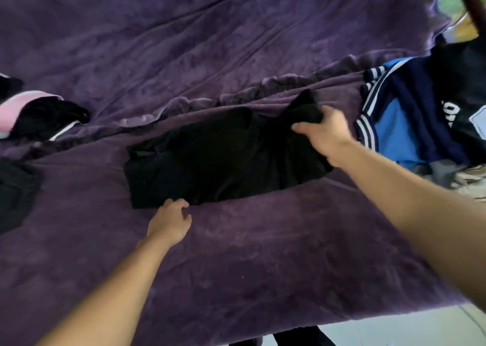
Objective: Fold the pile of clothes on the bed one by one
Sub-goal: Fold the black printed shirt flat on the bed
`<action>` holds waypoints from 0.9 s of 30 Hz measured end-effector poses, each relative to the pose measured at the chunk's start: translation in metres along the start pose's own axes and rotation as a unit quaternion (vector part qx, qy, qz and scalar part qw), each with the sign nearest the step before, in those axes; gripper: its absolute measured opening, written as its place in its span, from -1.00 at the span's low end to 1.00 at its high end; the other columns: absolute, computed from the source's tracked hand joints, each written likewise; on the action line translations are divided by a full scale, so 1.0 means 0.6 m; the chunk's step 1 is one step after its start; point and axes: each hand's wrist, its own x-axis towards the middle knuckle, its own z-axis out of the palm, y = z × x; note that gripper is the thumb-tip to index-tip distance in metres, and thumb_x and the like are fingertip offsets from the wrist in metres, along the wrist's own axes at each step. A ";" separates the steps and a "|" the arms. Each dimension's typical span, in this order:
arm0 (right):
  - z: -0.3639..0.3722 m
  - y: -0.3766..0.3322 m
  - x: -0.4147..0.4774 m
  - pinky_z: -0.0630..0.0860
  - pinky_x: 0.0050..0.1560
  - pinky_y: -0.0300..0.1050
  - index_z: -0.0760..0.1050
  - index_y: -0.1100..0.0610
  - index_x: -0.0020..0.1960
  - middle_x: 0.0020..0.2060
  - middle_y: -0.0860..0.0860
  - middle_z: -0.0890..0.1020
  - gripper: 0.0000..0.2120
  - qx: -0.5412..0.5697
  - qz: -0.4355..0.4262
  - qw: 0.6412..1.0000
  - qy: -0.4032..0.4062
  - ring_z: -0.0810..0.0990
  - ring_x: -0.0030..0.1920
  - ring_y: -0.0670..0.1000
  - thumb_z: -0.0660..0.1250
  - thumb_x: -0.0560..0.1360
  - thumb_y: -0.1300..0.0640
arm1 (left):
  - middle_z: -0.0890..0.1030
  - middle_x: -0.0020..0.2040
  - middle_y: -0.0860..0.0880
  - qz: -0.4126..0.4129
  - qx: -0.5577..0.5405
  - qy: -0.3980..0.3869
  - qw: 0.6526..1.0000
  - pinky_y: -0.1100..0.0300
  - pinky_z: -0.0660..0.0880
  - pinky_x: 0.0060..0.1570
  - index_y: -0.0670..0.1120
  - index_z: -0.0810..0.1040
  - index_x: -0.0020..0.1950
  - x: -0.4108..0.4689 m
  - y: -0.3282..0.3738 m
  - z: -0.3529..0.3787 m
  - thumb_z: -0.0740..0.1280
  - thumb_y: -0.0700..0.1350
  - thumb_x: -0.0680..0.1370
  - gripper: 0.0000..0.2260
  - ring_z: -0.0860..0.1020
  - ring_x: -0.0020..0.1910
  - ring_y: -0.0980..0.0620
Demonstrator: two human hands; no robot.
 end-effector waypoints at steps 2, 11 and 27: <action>0.057 -0.026 -0.014 0.58 0.08 0.02 0.52 0.05 0.15 0.01 0.04 0.64 -0.59 -0.047 -0.007 0.998 -0.051 0.62 0.01 0.07 0.52 0.35 0.02 | 0.42 0.27 -0.07 -0.010 -0.009 0.003 1.000 0.09 0.44 0.08 -0.01 0.45 0.31 -0.018 -0.013 0.001 0.25 -0.06 0.58 -0.70 0.47 0.19 -0.07; 0.121 -0.005 -0.015 0.60 -0.15 -0.15 0.59 0.13 0.08 -0.06 0.02 0.69 -0.78 0.062 0.041 0.980 -0.186 0.68 0.00 0.04 0.45 0.46 0.11 | 0.47 0.30 -0.03 -0.059 -0.060 0.001 0.996 0.08 0.44 0.16 0.00 0.46 0.31 -0.062 -0.055 0.037 0.28 -0.04 0.57 -0.69 0.47 0.25 -0.03; 0.088 0.078 -0.023 0.54 0.16 0.11 0.48 0.09 0.19 0.09 0.07 0.61 -0.63 -0.001 0.080 0.996 -0.030 0.58 0.10 0.15 0.47 0.42 0.10 | 0.53 0.23 -0.04 -0.079 -0.122 0.016 0.989 0.12 0.46 0.13 -0.01 0.50 0.26 -0.078 -0.106 0.034 0.32 -0.07 0.55 -0.72 0.52 0.16 -0.02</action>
